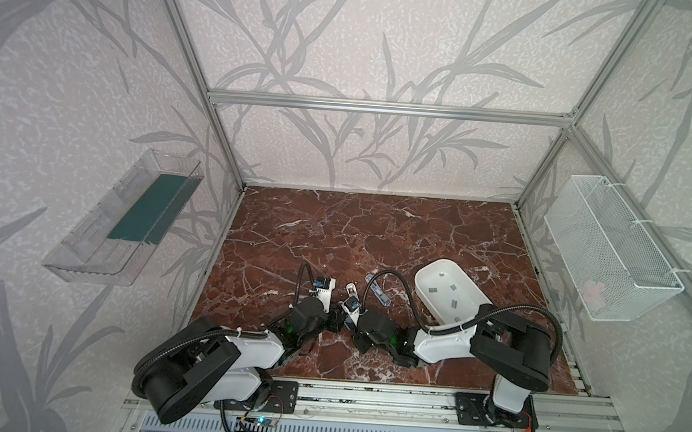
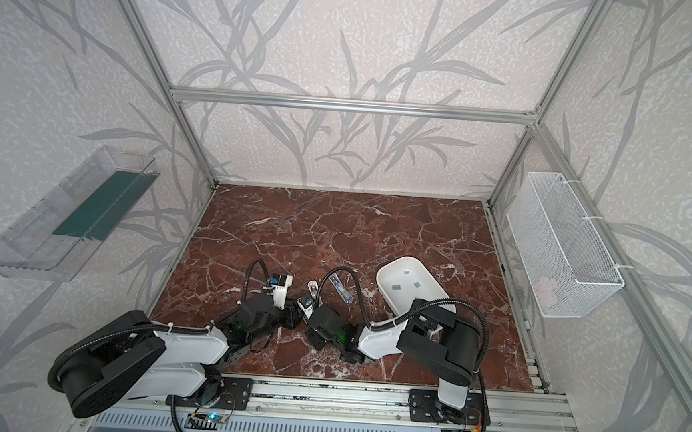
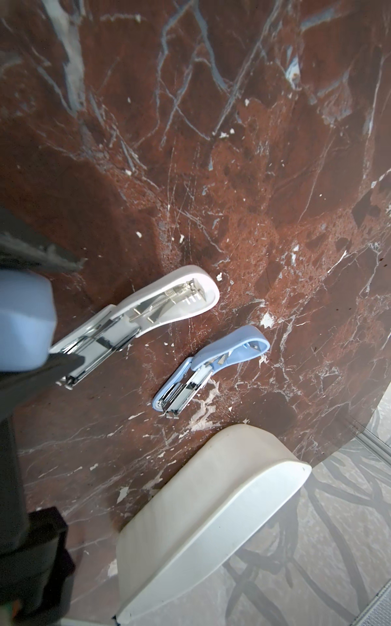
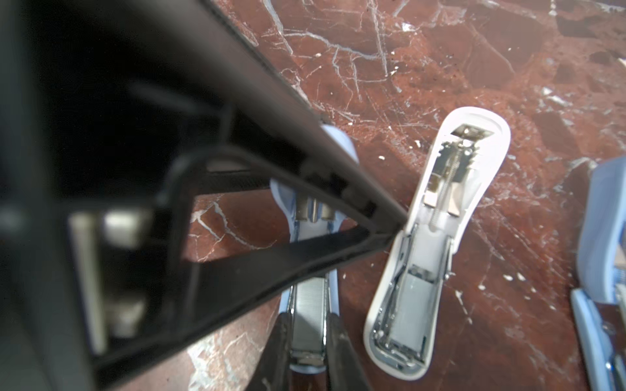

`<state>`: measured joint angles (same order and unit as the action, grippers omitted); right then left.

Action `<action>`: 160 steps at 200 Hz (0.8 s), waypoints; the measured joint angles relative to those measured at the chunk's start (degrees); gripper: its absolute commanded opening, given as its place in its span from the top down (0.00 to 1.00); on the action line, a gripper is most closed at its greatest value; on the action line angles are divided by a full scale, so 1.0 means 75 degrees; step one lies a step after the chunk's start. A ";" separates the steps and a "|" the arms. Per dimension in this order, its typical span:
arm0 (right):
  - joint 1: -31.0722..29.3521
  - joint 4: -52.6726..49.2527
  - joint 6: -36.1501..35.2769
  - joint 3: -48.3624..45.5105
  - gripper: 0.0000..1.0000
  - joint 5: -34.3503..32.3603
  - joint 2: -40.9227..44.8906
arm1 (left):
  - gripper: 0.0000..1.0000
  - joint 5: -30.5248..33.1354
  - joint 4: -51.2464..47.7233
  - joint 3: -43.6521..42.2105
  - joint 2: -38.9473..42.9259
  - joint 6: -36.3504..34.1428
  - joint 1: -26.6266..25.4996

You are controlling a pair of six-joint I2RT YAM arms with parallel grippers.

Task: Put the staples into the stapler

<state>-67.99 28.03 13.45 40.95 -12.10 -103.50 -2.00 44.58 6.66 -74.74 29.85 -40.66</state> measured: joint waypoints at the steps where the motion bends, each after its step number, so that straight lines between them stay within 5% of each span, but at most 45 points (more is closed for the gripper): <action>1: 0.0000 0.0000 0.0000 0.0000 0.82 0.0000 0.0000 | 0.59 0.0015 0.0020 0.0000 -0.0017 -0.0026 -0.0012; 47: 0.0000 0.0189 0.0006 -0.0114 0.80 -0.0023 0.0003 | 0.53 0.0251 0.0697 -0.0050 -0.0726 -0.0603 -0.0294; 84: 0.0000 0.0344 0.0020 -0.0262 0.75 -0.0105 0.0052 | 0.39 0.0108 0.0976 -0.0096 -0.0787 -0.0880 -0.0367; 133: 0.0009 0.0364 0.0047 -0.0484 0.70 -0.0192 0.0230 | 0.20 -0.0154 0.0300 -0.0055 0.0047 -0.1227 -0.0385; 160: 0.0009 0.0358 0.0058 -0.0600 0.70 -0.0219 0.0423 | 0.18 -0.0323 -0.0102 -0.0052 0.0632 -0.1253 -0.0417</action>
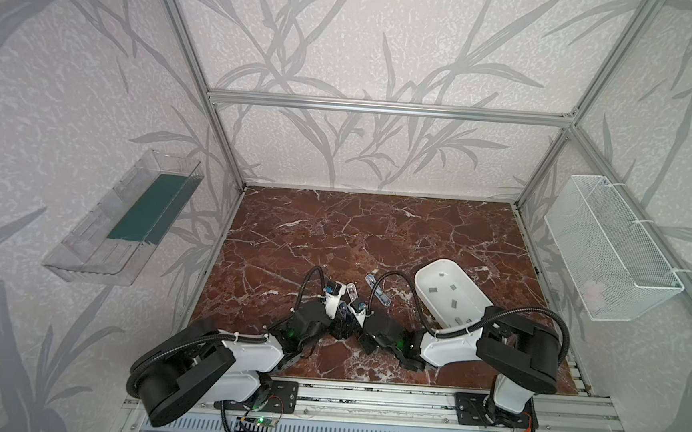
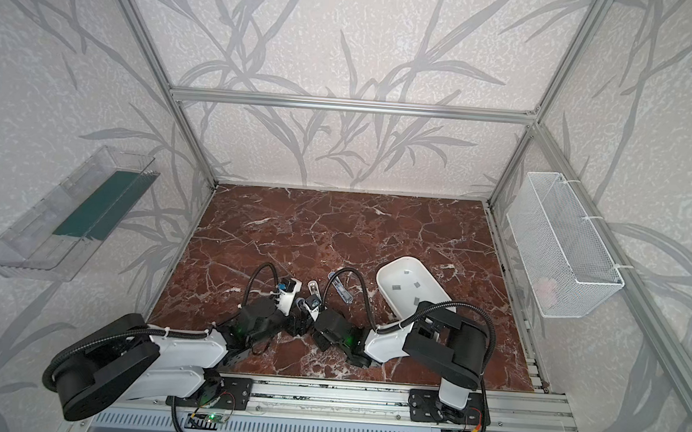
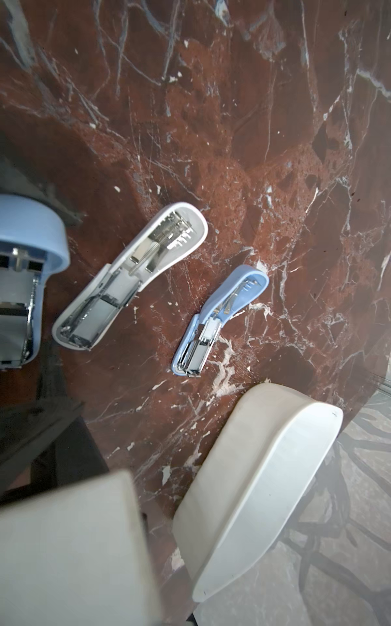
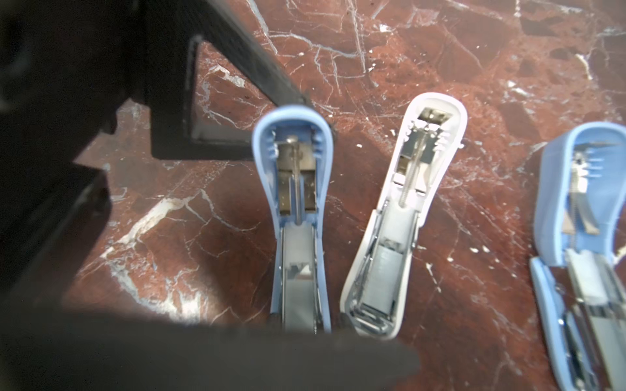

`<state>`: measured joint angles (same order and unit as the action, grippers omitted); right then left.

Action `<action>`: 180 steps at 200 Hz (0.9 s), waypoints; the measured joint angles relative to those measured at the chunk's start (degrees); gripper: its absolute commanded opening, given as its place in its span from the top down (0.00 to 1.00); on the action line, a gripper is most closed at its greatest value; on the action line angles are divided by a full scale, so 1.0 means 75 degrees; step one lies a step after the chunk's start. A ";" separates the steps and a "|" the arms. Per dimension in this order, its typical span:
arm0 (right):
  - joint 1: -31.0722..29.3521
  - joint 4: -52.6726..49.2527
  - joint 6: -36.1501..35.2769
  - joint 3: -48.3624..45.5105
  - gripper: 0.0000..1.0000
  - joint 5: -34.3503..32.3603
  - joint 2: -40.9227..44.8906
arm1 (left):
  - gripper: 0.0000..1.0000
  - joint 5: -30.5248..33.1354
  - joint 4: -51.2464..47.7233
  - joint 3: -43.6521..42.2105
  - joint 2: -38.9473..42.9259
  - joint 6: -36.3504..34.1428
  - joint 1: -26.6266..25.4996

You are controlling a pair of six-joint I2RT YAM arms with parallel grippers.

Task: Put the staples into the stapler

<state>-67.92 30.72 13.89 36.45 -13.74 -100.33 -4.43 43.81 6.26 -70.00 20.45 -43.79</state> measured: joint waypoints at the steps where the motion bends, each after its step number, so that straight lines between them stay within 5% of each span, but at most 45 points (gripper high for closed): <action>1: 0.0000 0.0000 0.0000 -0.0006 0.70 0.0000 0.0009 | 0.18 -0.0006 -0.0006 0.0000 0.0012 -0.0003 -0.0003; 180: 0.0085 0.0411 0.0318 -0.1824 0.75 0.0469 0.1507 | 0.19 -0.0833 0.0248 0.0321 -0.0606 0.0178 -0.0006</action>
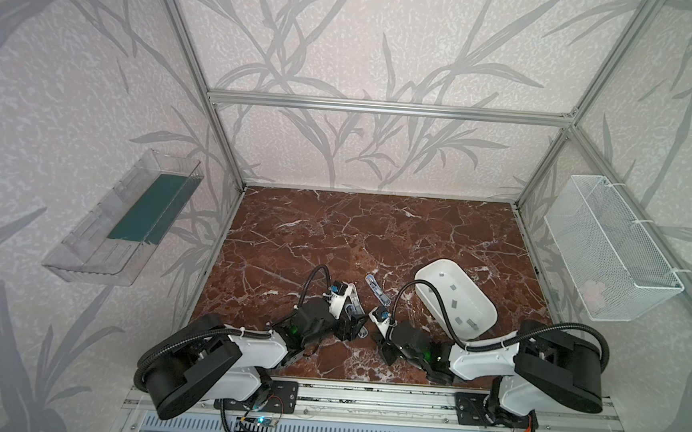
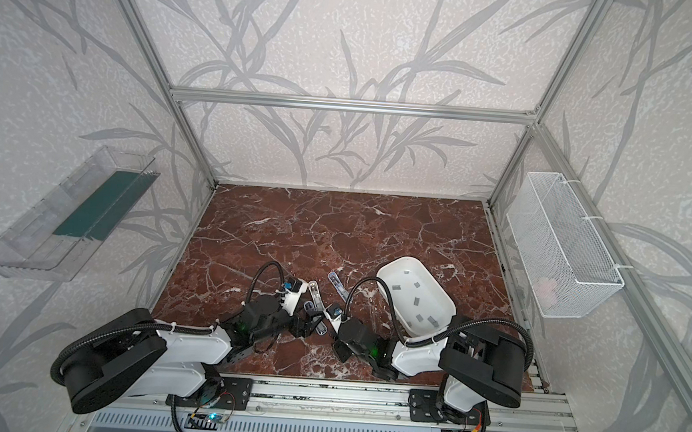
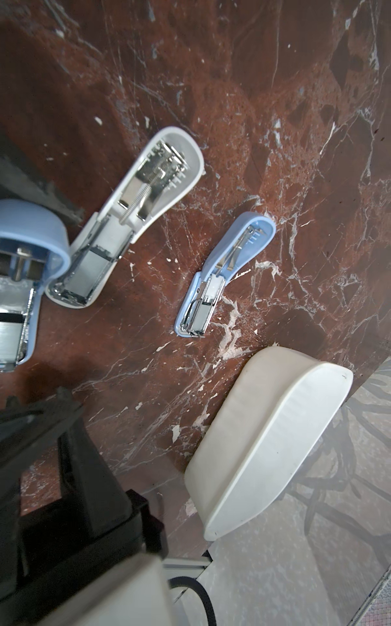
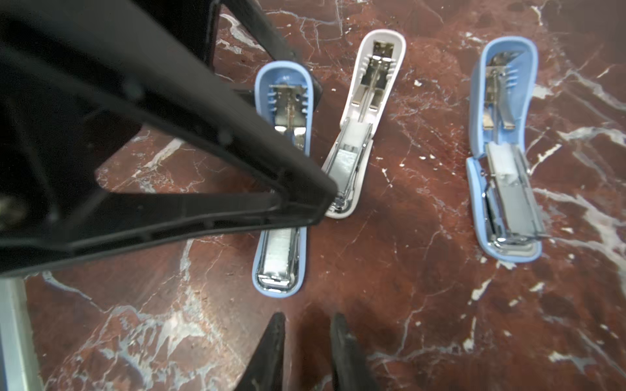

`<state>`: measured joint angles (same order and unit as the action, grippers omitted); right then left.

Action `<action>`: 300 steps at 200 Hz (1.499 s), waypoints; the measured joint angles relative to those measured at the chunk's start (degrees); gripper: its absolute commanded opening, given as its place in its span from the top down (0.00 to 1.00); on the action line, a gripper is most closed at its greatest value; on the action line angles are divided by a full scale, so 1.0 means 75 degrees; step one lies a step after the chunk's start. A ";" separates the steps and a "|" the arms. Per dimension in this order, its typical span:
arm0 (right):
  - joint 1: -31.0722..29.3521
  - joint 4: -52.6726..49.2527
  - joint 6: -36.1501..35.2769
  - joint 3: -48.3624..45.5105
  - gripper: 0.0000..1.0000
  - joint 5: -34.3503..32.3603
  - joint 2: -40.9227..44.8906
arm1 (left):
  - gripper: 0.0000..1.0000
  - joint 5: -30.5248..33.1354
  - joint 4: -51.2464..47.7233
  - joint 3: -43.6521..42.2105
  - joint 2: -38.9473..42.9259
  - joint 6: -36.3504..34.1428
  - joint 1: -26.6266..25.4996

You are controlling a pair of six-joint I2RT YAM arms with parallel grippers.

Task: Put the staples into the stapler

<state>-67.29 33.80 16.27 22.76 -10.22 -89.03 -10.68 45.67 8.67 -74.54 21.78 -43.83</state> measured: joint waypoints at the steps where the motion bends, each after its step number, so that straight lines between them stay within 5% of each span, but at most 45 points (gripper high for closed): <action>1: 0.0000 0.0006 0.0000 0.0000 0.76 0.0009 -0.0012 | 0.19 0.0000 -0.0003 0.0003 0.0000 0.0000 0.0000; 111: 0.0003 0.0717 0.0283 0.0423 0.81 -0.0003 -0.1000 | 0.20 -0.0181 -0.0198 0.0079 0.0131 -0.0265 -0.0026; 171: 0.0306 0.1233 0.0350 0.0437 0.82 0.0085 -0.1300 | 0.20 -0.0038 -0.0108 -0.0184 0.0621 -0.0761 -0.0708; 256: 0.0560 0.1387 0.0335 0.0102 0.81 0.0373 -0.1005 | 0.20 0.0592 0.1148 -0.0326 -0.0388 -0.0968 -0.0965; 300: 0.0580 0.0323 0.0289 0.0143 0.78 0.0344 0.0239 | 0.22 0.1425 -0.0498 -0.0038 0.1376 -0.0449 -0.1017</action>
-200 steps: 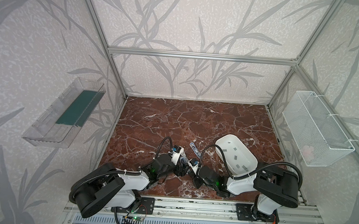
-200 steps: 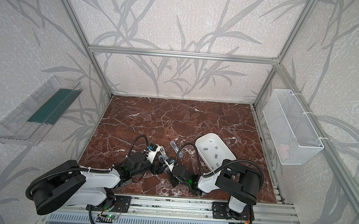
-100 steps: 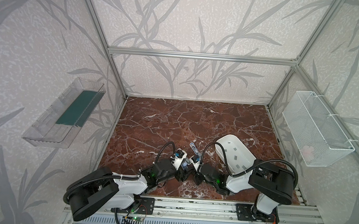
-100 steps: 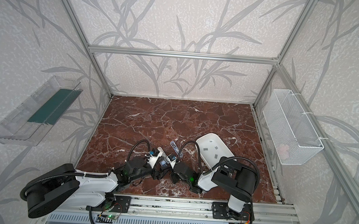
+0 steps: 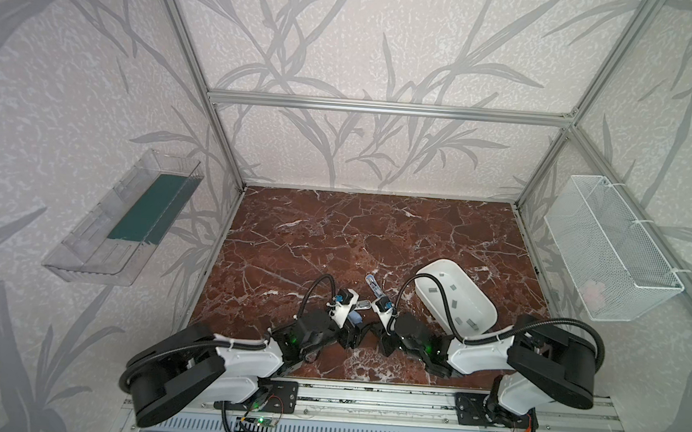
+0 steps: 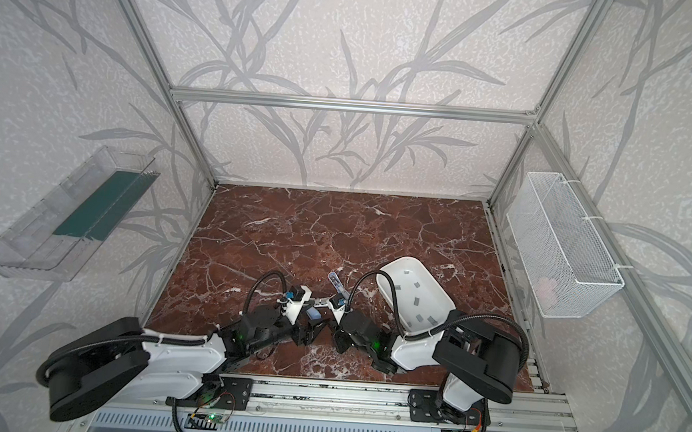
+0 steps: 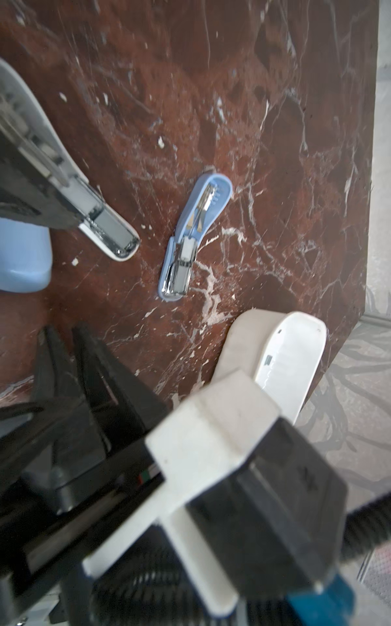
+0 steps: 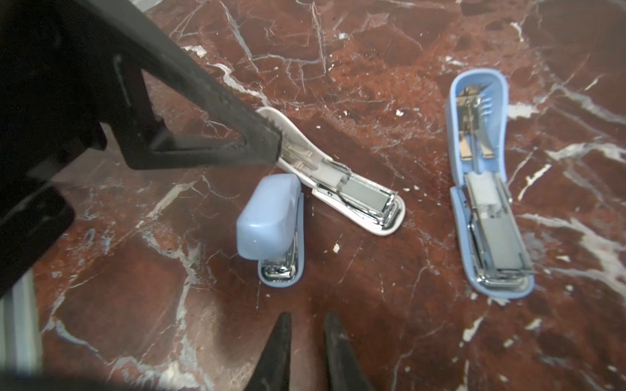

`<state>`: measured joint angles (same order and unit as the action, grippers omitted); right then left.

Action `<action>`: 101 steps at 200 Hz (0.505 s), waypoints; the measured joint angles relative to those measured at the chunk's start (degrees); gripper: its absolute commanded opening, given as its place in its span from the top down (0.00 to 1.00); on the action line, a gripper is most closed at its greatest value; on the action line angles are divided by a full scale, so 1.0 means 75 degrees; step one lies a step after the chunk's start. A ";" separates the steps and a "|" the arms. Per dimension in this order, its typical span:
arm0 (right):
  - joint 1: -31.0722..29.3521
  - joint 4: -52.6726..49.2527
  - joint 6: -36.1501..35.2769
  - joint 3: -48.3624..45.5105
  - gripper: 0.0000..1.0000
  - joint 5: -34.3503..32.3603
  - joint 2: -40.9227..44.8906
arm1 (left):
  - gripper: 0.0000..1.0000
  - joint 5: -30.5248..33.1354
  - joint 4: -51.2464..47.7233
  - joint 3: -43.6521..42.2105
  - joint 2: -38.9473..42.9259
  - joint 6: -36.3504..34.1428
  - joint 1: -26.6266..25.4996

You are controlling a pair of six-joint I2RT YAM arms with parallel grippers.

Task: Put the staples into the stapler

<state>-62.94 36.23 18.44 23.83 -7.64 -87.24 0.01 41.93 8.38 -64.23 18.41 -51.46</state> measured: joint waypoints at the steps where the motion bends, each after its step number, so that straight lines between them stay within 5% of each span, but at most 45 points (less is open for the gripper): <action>1: 0.0000 -0.0026 -0.0003 0.0009 0.78 0.0000 0.0017 | 0.22 0.0070 -0.0111 0.0038 0.0085 0.0032 0.0000; 46: -0.0108 -0.1361 -0.0041 0.1072 0.73 -0.0055 0.0586 | 0.27 0.1883 -0.2620 0.0417 0.2521 0.1052 0.0262; 101: -0.0204 -0.2798 0.0026 0.2769 0.73 -0.0245 -0.0166 | 0.28 0.2095 -0.4217 -0.0012 0.3226 0.1982 0.0979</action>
<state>-64.47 15.25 18.63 44.60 -9.47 -88.49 15.73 10.31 8.29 -40.03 33.28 -44.12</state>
